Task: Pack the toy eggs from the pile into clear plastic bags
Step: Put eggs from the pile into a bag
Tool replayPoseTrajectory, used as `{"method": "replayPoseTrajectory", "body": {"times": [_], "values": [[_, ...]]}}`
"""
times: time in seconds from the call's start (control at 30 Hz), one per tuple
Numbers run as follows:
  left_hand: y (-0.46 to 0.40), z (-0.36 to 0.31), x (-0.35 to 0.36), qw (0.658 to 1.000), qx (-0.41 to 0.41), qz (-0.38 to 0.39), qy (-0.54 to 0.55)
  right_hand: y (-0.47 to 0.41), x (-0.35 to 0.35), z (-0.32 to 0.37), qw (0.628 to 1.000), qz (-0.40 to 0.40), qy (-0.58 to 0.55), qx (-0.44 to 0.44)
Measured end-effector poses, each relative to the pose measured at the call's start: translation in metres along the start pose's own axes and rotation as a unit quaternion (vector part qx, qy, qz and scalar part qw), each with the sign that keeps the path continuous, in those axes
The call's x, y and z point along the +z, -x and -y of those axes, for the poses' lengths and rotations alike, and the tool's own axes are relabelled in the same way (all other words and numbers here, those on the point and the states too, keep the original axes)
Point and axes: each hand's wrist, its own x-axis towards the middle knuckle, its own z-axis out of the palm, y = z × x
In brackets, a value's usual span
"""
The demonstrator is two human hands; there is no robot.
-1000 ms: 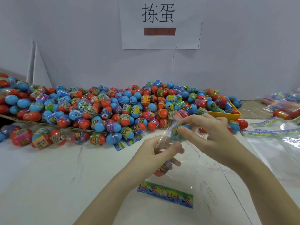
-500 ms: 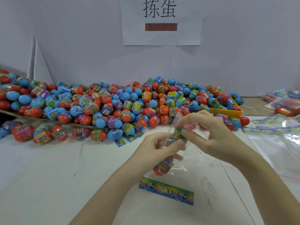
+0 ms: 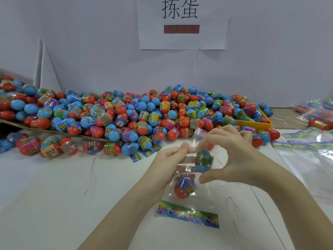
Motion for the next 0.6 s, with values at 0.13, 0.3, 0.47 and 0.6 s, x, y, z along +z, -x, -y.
{"method": "replayPoseTrajectory", "body": {"times": [0.13,0.3,0.47,0.6], "values": [[0.0001,-0.0003,-0.0003,1.000,-0.009,0.009,-0.018,-0.0008,0.0052,0.0006,1.000,0.000,-0.009,0.001],[0.0005,0.0024,-0.0001,0.998,0.009,0.036,-0.057,0.0000,0.0049,0.0019,0.999,-0.035,-0.030,-0.006],[0.0014,0.0023,0.0016,0.999,0.024,0.002,-0.047,0.0001,0.0034,-0.0001,0.999,-0.013,-0.044,0.004],[0.0001,0.0023,0.0010,0.999,0.025,-0.010,-0.039,0.0012,0.0046,-0.0041,0.999,0.012,-0.040,0.005]]}}
